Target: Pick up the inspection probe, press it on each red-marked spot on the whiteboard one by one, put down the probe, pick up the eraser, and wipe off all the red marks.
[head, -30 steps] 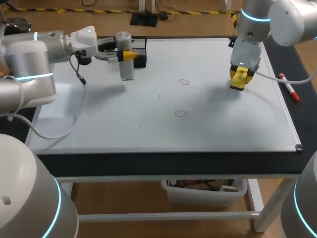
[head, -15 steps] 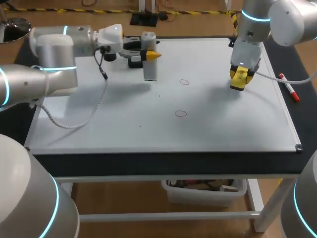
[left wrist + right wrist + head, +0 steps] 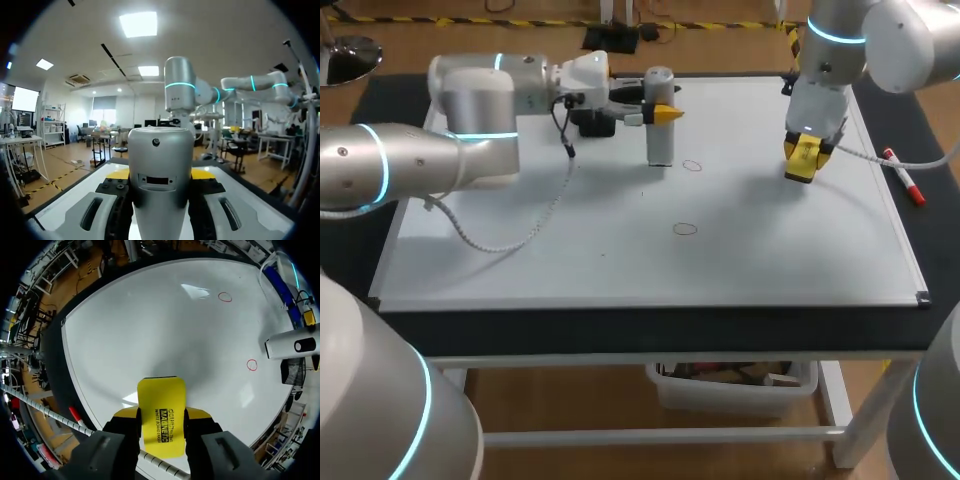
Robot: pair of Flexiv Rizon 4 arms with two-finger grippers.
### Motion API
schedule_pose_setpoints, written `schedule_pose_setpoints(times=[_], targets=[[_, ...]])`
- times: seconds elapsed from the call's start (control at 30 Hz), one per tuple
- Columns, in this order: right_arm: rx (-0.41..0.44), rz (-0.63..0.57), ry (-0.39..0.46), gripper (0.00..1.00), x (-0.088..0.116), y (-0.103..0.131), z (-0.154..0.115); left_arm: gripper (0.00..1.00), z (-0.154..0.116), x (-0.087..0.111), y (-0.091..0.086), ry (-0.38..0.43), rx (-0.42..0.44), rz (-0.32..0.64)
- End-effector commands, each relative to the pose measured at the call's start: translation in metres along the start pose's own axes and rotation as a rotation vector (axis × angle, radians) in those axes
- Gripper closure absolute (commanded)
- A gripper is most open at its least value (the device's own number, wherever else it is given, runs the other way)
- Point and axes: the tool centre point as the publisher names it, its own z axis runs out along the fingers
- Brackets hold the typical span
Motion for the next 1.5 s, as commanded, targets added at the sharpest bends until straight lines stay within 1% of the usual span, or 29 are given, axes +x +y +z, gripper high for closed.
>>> schedule_pose_setpoints(times=[0.03, 0.17, 0.4, 0.63, 0.93, 1.0, 1.5], targets=[[0.001, -0.003, 0.003, 1.0, 0.0, -0.001, -0.001, 1.0, 0.015, -0.002, 0.004, -0.004, 0.014, 0.002], [0.001, -0.003, 0.003, 1.0, 0.0, -0.001, -0.001, 1.0, 0.026, -0.003, 0.008, 0.011, 0.018, 0.005], [0.001, -0.003, 0.003, 1.0, 0.0, -0.001, -0.001, 1.0, 0.037, -0.006, 0.009, 0.013, 0.009, 0.013], [0.001, -0.003, 0.003, 1.0, 0.0, -0.001, -0.001, 1.0, 0.042, -0.014, 0.013, 0.031, 0.021, 0.019], [0.001, -0.003, 0.003, 1.0, 0.0, -0.001, -0.001, 1.0, 0.048, -0.016, 0.016, 0.055, 0.034, 0.016], [0.001, -0.003, 0.003, 1.0, 0.0, -0.001, -0.001, 1.0, 0.049, -0.017, 0.017, 0.072, 0.039, 0.02], [0.001, -0.003, 0.003, 1.0, 0.0, -0.001, -0.001, 1.0, 0.053, -0.019, 0.021, 0.083, 0.03, 0.007]])
